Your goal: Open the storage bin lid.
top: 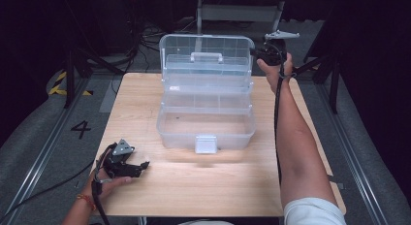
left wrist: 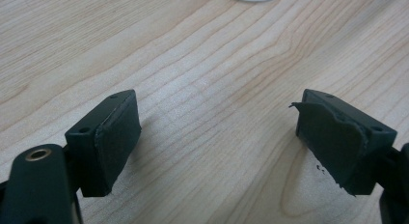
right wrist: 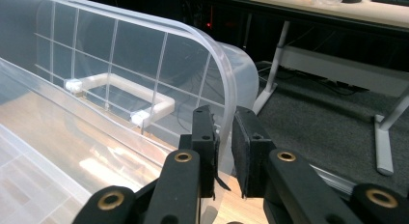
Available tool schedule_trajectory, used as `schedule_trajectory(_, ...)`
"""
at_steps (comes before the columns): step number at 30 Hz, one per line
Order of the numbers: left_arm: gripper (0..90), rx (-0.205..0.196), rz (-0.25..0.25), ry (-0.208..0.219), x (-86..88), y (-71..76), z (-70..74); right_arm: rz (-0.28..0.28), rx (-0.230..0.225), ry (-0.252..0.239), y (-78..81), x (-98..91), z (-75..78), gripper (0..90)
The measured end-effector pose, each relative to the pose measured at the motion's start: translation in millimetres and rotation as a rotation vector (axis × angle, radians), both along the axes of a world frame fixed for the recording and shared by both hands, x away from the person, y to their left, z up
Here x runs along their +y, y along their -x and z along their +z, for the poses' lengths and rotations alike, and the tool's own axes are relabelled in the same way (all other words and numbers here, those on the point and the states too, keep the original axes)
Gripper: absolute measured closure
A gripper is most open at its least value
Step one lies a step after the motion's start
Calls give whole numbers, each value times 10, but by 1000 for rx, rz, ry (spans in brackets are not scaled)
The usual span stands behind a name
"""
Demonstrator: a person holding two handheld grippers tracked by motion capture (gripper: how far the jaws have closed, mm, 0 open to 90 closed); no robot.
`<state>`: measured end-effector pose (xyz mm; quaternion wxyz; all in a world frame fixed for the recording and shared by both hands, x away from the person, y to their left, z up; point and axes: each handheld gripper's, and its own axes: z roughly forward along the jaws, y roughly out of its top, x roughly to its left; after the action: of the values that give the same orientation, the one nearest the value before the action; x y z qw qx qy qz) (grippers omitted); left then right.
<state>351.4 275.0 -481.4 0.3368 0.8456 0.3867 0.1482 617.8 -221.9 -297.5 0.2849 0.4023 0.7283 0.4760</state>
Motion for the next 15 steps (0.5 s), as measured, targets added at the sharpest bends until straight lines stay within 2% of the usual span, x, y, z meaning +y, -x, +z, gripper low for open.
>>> schedule_trajectory(10, 157, -5, -9, -6, -12, -15, 0, -2, 24, -19, -95, -10, -37, 803)
schedule_trajectory(15, 157, 2, -4, 1, -15, -14, 1, -20, 42, -4, -159, 25, -50, 797)
